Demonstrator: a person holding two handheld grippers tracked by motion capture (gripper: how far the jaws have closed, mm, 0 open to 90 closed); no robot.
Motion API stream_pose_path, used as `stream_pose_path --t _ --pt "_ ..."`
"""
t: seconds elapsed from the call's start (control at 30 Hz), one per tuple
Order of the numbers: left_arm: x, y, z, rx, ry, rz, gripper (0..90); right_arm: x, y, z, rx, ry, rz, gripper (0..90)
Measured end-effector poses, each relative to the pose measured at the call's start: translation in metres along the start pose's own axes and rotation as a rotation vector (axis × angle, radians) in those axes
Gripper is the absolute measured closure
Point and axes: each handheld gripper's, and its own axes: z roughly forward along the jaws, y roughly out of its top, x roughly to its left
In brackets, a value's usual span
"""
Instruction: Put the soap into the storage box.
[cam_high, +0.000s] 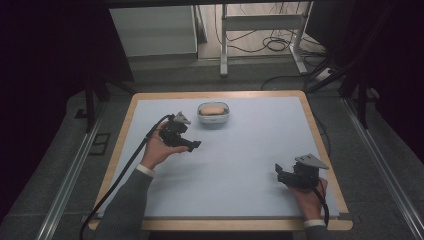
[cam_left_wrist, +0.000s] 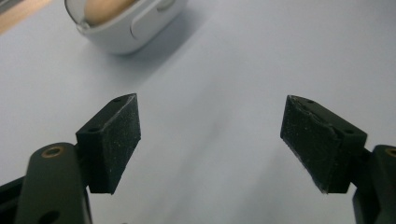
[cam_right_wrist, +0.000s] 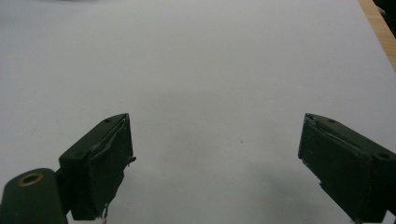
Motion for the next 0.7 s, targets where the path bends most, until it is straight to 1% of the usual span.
stream_pose_path --t 0.07,0.17,0.3,0.33,0.37,0.4,0.5,0.53,0.57,0.63,0.67,0.7 --pt "-0.005 -0.01 -0.004 -0.019 -0.007 -0.009 20.1 0.0 0.0 0.0 -0.001 -0.001 0.0 10.0" --pt "-0.014 -0.026 -0.011 -0.025 -0.003 -0.003 19.6 0.0 0.0 0.0 0.0 -0.002 0.0 10.0" --pt "-0.022 -0.044 -0.015 -0.037 0.008 -0.022 19.5 0.0 0.0 0.0 -0.002 -0.003 0.004 10.0" --pt "-0.024 -0.05 -0.015 -0.029 0.01 -0.026 19.5 0.0 0.0 0.0 0.0 0.001 0.005 10.0" --pt "-0.025 -0.054 -0.015 -0.022 0.016 -0.019 19.4 -0.001 0.0 0.0 0.0 0.002 0.009 10.0" --pt "-0.027 -0.058 -0.014 -0.015 0.027 -0.024 19.3 -0.001 0.0 0.0 -0.001 0.001 0.01 10.0" --pt "-0.03 -0.072 -0.013 -0.007 0.027 -0.047 19.2 0.0 0.0 0.0 0.001 0.0 0.004 10.0" --pt "-0.03 -0.078 -0.014 -0.012 0.02 -0.062 19.1 0.0 0.0 0.0 -0.002 -0.003 0.003 10.0" --pt "-0.029 -0.081 -0.014 -0.017 0.018 -0.07 19.0 0.0 0.0 0.0 -0.003 -0.003 0.001 10.0" --pt "-0.028 -0.089 -0.013 -0.026 0.019 -0.096 19.2 0.0 0.0 0.0 -0.005 -0.002 0.0 10.0" --pt "-0.027 -0.091 -0.013 -0.017 0.022 -0.099 19.6 0.0 0.0 0.0 -0.006 -0.001 -0.001 10.0" --pt "-0.027 -0.092 -0.012 -0.01 0.031 -0.092 19.5 0.0 0.0 0.0 -0.006 0.001 -0.003 10.0"
